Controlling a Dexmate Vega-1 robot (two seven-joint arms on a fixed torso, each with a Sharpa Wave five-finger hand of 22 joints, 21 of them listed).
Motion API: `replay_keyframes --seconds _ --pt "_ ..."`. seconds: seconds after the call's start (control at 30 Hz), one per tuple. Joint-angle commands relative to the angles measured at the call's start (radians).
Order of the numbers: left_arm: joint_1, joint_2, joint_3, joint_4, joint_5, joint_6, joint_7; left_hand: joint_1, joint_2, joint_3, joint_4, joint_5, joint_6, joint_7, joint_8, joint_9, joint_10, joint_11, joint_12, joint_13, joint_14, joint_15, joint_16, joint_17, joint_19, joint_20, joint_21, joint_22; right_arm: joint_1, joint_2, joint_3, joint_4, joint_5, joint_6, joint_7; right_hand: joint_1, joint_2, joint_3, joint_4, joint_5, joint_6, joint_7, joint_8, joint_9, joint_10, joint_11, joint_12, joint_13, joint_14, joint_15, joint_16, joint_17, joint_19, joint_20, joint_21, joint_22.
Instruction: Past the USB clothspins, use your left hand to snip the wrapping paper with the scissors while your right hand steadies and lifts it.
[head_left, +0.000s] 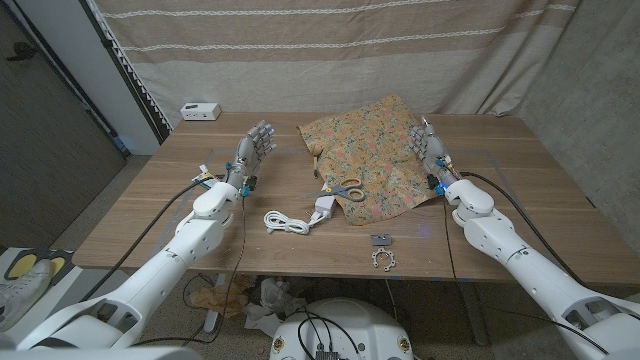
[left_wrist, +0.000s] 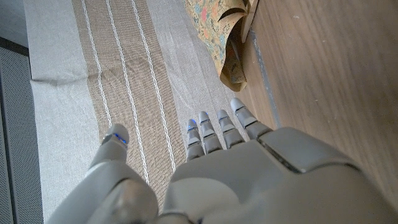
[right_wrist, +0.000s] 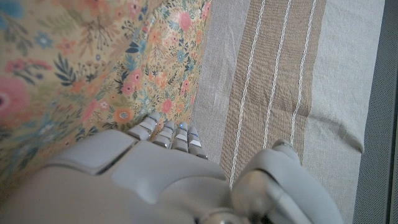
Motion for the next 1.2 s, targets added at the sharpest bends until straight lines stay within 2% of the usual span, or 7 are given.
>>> replay_keyframes --seconds 0.03,0.27,0.4,0.63,0.8,0.93,1.2 --pt "-0.013 0.001 0.001 0.026 -0.004 -0.012 -0.029 0.014 0.002 0.006 0.0 0.003 0.01 0.0 0.004 0.003 0.011 -0.002 0.004 0.003 0.009 -0.069 0.004 0.003 0.011 -0.009 0.003 0.004 -0.004 -0.009 -0.008 -0.019 -0.01 -0.019 -0.006 0.013 0.002 -0.008 -0.003 0.007 0.0 0.008 0.006 0.003 0.001 0.01 0.006 0.002 -0.007 0.001 0.006 0.005 -0.003 -0.009 0.007 0.005" --pt "-0.006 0.0 -0.006 0.03 -0.005 -0.028 -0.026 0.02 0.002 0.005 0.0 0.003 0.013 -0.001 0.0 0.003 0.012 0.0 -0.002 0.003 0.011 -0.071 -0.001 0.003 0.013 -0.008 -0.003 0.004 -0.001 -0.011 -0.013 -0.02 -0.026 -0.007 -0.007 0.017 0.004 -0.008 -0.006 0.009 -0.003 0.006 0.006 0.003 -0.001 0.005 0.005 0.002 -0.007 -0.001 0.006 0.005 -0.005 -0.009 0.006 0.005" --pt "-0.006 -0.003 -0.009 0.043 -0.01 -0.037 -0.032 0.023 0.002 0.004 0.0 0.004 0.01 -0.004 -0.004 0.004 0.01 0.0 -0.006 0.003 0.01 -0.07 -0.004 0.003 0.013 -0.007 -0.008 0.004 -0.008 -0.022 -0.018 -0.041 -0.047 0.004 -0.011 0.052 0.001 -0.006 -0.028 0.019 0.043 -0.014 0.024 0.002 0.049 -0.018 0.023 0.002 -0.001 -0.011 0.006 0.004 -0.003 -0.019 0.007 0.005" --pt "-0.001 0.009 -0.009 0.029 0.006 -0.038 -0.02 0.026 0.002 0.003 0.001 0.004 0.007 -0.007 -0.009 0.004 0.011 0.0 -0.009 0.003 0.01 -0.071 -0.008 0.003 0.015 -0.006 -0.012 0.004 -0.016 -0.036 -0.02 -0.062 -0.074 0.02 -0.019 0.087 0.005 0.0 -0.049 0.03 0.016 -0.049 0.013 0.003 0.049 -0.049 0.021 0.004 -0.028 -0.024 -0.001 0.004 -0.021 -0.001 0.001 0.005" --pt "0.021 0.001 -0.014 0.0 0.017 -0.032 0.04 0.029 0.002 0.002 0.001 0.004 0.009 -0.007 -0.012 0.004 0.014 -0.002 -0.012 0.003 0.005 -0.072 -0.014 0.004 0.015 -0.008 -0.016 0.004 -0.012 -0.051 -0.027 -0.068 -0.121 0.033 -0.039 0.097 0.007 0.002 -0.054 0.032 0.023 -0.044 0.016 0.003 0.059 -0.054 0.025 0.004 -0.029 -0.025 0.0 0.004 -0.023 0.001 0.002 0.005" --pt "0.033 -0.014 -0.014 -0.018 0.018 -0.032 0.072 0.031 0.001 0.0 0.002 0.004 0.021 -0.004 -0.012 0.004 0.018 0.003 -0.015 0.004 -0.002 -0.072 -0.02 0.004 0.016 -0.011 -0.022 0.004 -0.005 -0.049 -0.028 -0.054 -0.113 0.048 -0.012 0.103 0.009 0.003 -0.058 0.034 0.026 -0.042 0.017 0.003 0.062 -0.058 0.026 0.004 -0.03 -0.033 0.001 0.004 -0.023 0.001 0.002 0.005" --pt "0.053 -0.03 -0.006 -0.028 0.045 -0.064 0.104 0.033 0.0 -0.003 0.003 0.004 0.032 -0.003 -0.013 0.004 0.026 -0.001 -0.018 0.004 0.006 -0.071 -0.021 0.004 0.019 -0.012 -0.028 0.004 -0.036 -0.072 -0.022 -0.074 -0.165 0.104 -0.038 0.123 0.013 0.007 -0.069 0.04 0.035 -0.05 0.021 0.003 0.073 -0.063 0.029 0.005 -0.035 -0.046 0.0 0.003 -0.025 -0.004 0.002 0.005"
